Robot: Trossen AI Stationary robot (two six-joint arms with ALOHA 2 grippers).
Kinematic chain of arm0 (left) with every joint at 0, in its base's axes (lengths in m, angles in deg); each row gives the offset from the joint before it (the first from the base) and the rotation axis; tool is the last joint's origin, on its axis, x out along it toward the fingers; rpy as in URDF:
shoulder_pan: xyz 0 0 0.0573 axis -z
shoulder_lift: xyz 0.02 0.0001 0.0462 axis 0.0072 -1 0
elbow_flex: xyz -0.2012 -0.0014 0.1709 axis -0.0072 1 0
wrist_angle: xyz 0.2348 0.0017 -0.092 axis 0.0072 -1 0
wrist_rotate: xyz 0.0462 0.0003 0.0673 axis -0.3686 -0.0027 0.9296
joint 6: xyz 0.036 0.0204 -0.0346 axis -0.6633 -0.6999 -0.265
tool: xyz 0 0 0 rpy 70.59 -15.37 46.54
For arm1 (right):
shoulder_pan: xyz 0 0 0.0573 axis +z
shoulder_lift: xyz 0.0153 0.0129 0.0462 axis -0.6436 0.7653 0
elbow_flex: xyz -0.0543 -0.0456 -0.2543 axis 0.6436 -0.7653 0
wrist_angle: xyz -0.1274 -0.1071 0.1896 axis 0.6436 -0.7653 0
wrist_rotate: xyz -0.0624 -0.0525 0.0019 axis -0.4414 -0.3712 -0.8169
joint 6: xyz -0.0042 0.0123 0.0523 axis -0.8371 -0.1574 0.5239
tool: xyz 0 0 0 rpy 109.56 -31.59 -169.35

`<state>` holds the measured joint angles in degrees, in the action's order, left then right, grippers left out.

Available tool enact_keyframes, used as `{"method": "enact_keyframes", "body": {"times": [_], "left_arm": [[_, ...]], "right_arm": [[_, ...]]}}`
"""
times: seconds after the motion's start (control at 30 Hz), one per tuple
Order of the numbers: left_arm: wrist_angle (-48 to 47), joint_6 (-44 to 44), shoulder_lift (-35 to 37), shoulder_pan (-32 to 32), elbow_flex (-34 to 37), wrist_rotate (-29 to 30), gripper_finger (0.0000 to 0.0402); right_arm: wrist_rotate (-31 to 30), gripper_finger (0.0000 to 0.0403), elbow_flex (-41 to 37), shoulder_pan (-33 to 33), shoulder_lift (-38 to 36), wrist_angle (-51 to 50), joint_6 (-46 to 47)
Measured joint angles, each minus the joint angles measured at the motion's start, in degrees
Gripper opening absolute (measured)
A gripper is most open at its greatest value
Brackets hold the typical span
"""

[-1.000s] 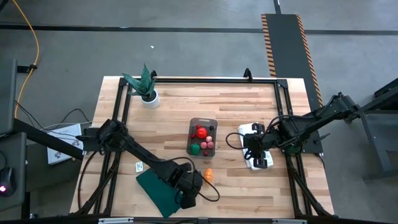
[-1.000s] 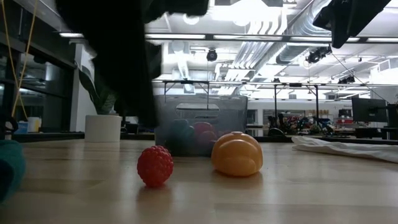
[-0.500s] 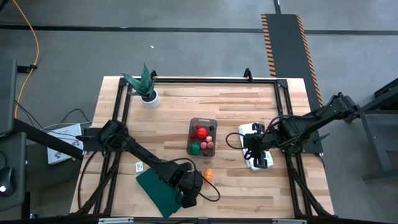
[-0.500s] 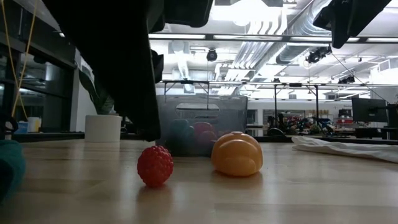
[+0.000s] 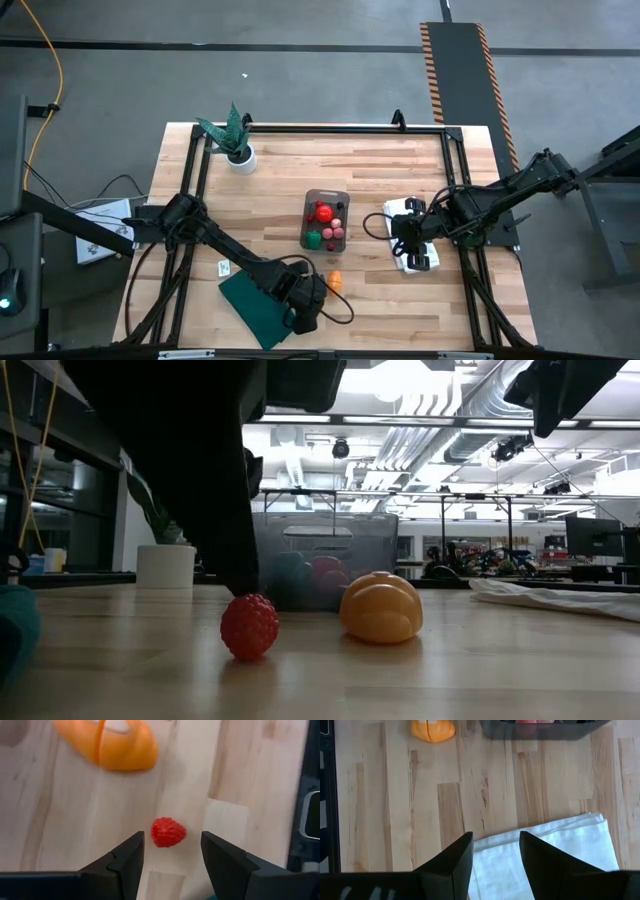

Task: Pick and placing Produce into tupperware
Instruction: Put the red raspberry into the transparent black bin

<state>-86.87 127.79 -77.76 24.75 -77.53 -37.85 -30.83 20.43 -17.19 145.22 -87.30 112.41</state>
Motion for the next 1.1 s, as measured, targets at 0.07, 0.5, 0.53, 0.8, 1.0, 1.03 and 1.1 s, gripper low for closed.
{"method": "enact_keyframes", "body": {"times": [0.07,0.5,0.53,0.8,1.0,1.03,1.1], "left_arm": [[0.6,0.0,-0.3,0.0,-0.1,-0.5,0.0184],[0.7,0.6,-0.8,0.0,0.0,-0.3,0.0184],[0.9,0.6,-0.8,0.0,0.0,-0.3,0.0184],[3.8,0.9,-3.1,0.0,0.0,-2.8,0.0184],[2.8,0.8,-3.0,0.0,0.0,-2.7,0.0184],[2.6,0.8,-3.0,0.0,0.0,-2.6,0.0184],[2.8,0.9,-3.0,0.0,0.0,-2.6,0.0184]], "right_arm": [[0.0,0.0153,0.0,0.0,0.0,0.2,0.0],[0.0,0.0153,0.0,0.0,0.0,0.4,0.0],[0.0,0.0153,0.0,0.0,0.0,0.4,0.0],[0.0,0.0153,0.0,0.0,0.0,0.4,0.2],[0.0,0.0153,0.0,0.0,0.0,0.6,0.2],[0.0,0.0153,0.0,0.0,0.0,0.6,0.2],[0.0,0.0153,0.0,0.0,0.0,0.8,0.2]]}}
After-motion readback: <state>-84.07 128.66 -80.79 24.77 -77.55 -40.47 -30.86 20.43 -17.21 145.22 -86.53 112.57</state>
